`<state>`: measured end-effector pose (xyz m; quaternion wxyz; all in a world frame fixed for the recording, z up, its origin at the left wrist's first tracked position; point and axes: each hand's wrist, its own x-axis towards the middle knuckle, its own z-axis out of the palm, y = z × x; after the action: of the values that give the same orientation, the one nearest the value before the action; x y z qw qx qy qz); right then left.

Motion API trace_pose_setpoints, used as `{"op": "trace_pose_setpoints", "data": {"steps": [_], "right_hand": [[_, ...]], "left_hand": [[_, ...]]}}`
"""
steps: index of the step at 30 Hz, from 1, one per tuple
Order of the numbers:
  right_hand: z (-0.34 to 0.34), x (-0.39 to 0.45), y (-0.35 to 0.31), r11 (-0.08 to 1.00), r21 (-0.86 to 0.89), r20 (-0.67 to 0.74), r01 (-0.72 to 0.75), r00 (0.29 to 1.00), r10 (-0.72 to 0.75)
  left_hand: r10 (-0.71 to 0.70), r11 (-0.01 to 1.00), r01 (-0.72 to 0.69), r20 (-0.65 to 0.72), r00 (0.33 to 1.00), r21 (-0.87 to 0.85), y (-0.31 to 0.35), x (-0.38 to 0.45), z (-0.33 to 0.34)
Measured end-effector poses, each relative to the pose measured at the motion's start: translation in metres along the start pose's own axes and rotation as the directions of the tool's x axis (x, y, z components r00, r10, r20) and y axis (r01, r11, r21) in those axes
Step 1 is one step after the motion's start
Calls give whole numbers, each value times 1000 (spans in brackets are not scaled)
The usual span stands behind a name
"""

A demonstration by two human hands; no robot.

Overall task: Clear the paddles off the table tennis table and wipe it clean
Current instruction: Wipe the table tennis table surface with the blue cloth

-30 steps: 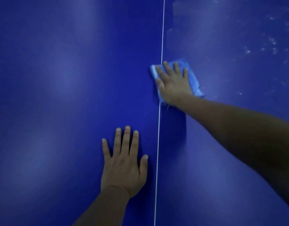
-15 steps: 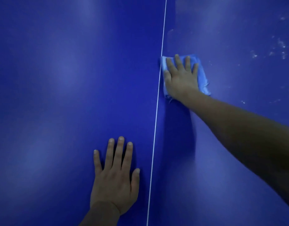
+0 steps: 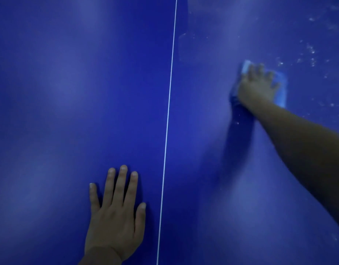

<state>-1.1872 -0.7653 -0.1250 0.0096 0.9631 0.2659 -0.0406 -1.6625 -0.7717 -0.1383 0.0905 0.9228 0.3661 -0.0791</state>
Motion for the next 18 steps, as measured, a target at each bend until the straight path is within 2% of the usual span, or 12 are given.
{"op": "trace_pose_setpoints", "data": {"steps": [2, 3, 4, 6, 8, 9, 10, 12, 14, 16, 17, 18], "right_hand": [[-8, 2, 32, 955, 130, 65, -267, 963, 261], [-7, -5, 27, 946, 145, 65, -291, 956, 285], [-4, -17, 12, 966, 126, 29, -225, 974, 223], [8, -51, -36, 994, 40, -31, 99, 995, -98], [17, -89, -81, 875, 6, 30, 484, 874, -484], [17, -98, -89, 795, 8, 75, 606, 792, -605], [13, -94, -85, 765, 10, 114, 644, 759, -641], [10, -57, -46, 844, -102, 70, 526, 850, -522], [3, -16, 12, 984, -62, -16, 166, 986, -167], [-8, -2, 49, 968, 132, 39, -214, 977, 210], [-8, -8, 50, 944, 174, 64, -280, 960, 273], [-6, -20, 40, 955, 159, 60, -250, 968, 243]], "left_hand": [[-2, 1000, 2, 2, 1000, 1, -1, 1, 0], [-2, 1000, 2, 11, 1000, 7, -1, 1, 0], [-4, 1000, 4, 19, 1000, 9, -2, 1, -1], [-3, 1000, 2, 21, 1000, 10, -2, 0, -1], [-1, 1000, 1, 8, 1000, 17, -2, 0, -1], [-3, 1000, 3, -3, 1000, 17, -2, 0, -1], [-3, 1000, 3, -15, 1000, 15, -2, 0, 0], [-2, 1000, 2, -37, 999, 9, -3, 0, 2], [-2, 1000, 3, -54, 999, 10, -2, 0, 4], [-5, 1000, 6, -62, 998, 8, -1, 0, 4], [-6, 1000, 6, -62, 998, 10, -1, 0, 4], [-6, 1000, 7, -61, 998, 11, -1, 0, 4]]}}
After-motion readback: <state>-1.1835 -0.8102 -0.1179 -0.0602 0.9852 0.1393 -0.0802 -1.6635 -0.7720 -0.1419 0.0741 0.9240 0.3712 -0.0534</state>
